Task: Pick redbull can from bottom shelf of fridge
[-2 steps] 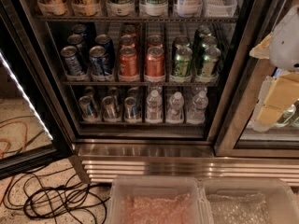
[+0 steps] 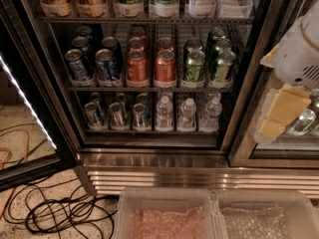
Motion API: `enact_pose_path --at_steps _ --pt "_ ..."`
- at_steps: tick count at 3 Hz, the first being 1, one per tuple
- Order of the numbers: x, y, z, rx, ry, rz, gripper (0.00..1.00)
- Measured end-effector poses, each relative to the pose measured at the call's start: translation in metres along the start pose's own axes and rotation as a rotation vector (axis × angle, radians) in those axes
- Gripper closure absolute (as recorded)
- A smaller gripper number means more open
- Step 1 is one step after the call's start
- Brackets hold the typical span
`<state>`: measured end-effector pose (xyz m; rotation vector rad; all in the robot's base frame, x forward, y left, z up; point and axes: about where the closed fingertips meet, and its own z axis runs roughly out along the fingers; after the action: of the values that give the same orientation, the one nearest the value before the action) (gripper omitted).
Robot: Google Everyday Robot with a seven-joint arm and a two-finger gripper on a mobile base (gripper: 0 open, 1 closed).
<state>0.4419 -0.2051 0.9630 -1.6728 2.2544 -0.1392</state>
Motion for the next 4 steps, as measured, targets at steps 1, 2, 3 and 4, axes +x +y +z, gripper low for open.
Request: enact_pose_path --at_steps 1,2,3,4 --pt "-0.014 0.008 0.045 0.041 0.021 0.057 0.0" --pt "-0.023 0.013 0.092 0.056 0.016 0.091 0.0" --pt "-0.023 0.013 0.092 0.056 0.016 0.091 0.0" --pt "-0.036 0.026 0.108 0.083 0.038 0.081 0.0"
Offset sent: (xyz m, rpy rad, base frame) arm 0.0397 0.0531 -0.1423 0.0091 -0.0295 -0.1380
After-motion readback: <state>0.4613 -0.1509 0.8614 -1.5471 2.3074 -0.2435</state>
